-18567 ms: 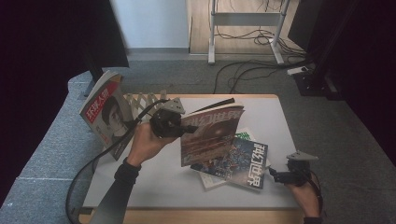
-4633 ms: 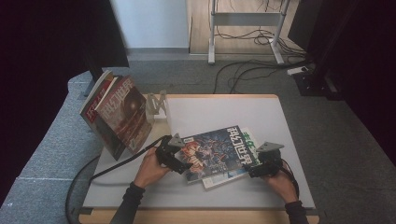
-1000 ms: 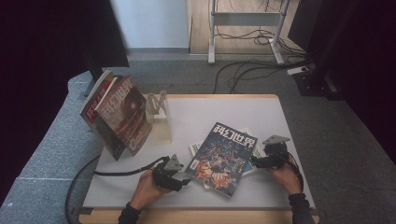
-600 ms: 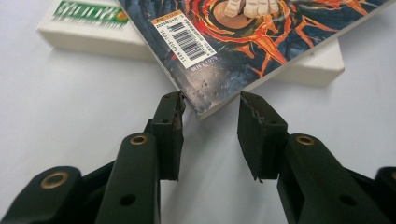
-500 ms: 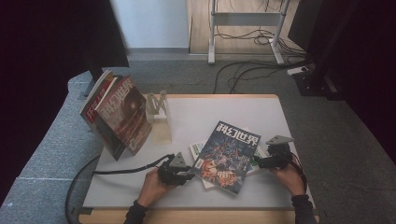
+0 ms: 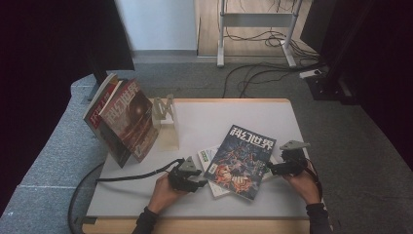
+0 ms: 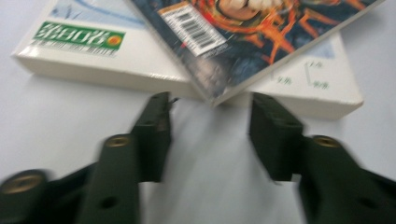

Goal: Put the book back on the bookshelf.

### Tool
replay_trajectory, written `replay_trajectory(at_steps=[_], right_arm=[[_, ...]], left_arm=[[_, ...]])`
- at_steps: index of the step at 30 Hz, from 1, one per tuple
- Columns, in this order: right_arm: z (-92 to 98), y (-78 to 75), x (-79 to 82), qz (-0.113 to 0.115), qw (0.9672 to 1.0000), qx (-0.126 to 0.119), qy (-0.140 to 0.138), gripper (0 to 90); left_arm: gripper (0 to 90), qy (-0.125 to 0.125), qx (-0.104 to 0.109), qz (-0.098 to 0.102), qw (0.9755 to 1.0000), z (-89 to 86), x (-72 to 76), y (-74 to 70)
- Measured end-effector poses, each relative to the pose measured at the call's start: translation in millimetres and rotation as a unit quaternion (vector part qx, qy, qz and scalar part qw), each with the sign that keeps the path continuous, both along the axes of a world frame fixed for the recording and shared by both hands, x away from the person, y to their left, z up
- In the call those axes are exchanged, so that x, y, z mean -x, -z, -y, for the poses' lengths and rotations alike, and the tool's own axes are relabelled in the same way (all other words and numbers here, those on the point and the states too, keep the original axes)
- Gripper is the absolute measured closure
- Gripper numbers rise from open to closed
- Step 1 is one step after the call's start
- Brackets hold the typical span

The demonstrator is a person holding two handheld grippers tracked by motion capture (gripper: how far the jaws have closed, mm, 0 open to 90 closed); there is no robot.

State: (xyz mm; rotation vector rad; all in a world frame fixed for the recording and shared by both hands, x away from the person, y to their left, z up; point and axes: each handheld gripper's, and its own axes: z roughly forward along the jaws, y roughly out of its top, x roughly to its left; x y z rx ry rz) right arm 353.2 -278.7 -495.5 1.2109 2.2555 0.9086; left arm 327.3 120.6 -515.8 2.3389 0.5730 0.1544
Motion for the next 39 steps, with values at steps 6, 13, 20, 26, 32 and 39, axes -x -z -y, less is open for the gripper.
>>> replay_trajectory(at_steps=[6, 13, 20, 26, 32, 39], right_arm=[[-5.2, 4.6, -8.5, -0.027, 0.9995, -0.014, -0.006, 1.8], [-10.8, 10.6, -23.7, -0.052, 0.998, -0.034, -0.009, 0.0], [-12.8, 14.0, -36.1, -0.077, 0.996, -0.044, -0.006, 0.0], [-10.3, 17.7, -45.7, -0.114, 0.9909, -0.072, -0.005, 0.0], [-8.7, 20.8, -54.3, -0.135, 0.9862, -0.095, -0.006, 0.0], [-9.8, 19.7, -62.1, -0.136, 0.9862, -0.094, 0.001, 0.0]], left_arm=[[4.6, -0.019, -0.077, 0.024, 0.9966, -7.9, 10.3, 0.4], [0.0, -0.027, -0.035, 0.006, 0.999, -24.9, 12.2, 10.2], [0.0, -0.026, -0.03, 0.011, 0.9991, -25.8, 13.4, 11.5], [0.0, -0.027, -0.028, 0.011, 0.9992, -25.9, 13.6, 11.8], [0.0, -0.025, -0.029, 0.012, 0.9992, -26.3, 13.4, 11.8], [0.0, -0.026, -0.028, 0.012, 0.9992, -26.4, 13.6, 12.0]])
